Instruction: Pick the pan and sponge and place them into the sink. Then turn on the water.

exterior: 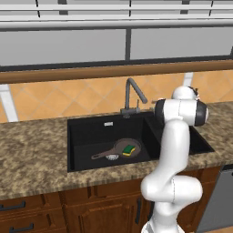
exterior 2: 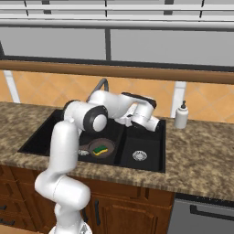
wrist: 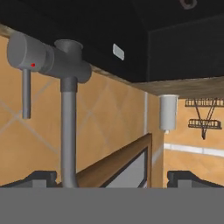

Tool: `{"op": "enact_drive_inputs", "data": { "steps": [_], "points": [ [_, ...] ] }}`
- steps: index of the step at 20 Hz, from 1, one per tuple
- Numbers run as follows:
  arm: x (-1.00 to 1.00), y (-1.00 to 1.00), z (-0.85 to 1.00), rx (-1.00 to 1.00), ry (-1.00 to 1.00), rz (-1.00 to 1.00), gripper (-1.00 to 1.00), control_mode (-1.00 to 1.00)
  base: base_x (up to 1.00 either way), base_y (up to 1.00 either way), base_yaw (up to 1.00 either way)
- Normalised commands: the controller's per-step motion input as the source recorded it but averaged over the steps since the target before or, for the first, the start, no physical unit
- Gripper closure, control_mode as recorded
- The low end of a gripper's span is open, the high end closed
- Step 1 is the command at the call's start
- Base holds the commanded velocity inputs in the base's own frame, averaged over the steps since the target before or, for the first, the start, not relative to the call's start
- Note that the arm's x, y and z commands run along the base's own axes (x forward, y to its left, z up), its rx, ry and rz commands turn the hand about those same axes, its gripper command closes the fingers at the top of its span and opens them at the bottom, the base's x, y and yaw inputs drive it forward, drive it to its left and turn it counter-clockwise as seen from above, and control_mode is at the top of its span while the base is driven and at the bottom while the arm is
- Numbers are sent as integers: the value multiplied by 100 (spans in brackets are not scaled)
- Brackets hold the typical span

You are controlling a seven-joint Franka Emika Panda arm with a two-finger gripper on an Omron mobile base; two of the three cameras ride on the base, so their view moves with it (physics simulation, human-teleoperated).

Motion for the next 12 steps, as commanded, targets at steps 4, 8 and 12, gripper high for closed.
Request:
{"op": "enact_drive_inputs", "data": {
  "steps": [4, 8, 12],
  "points": [
    [0, 29, -11, 0, -12, 0, -100, -100, 0, 0, 0],
    [0, 19, -8, 0, -10, 0, -100, -100, 0, 0, 0],
    [6, 6, 0, 0, -3, 0, -100, -100, 0, 0, 0]
  ]
}}
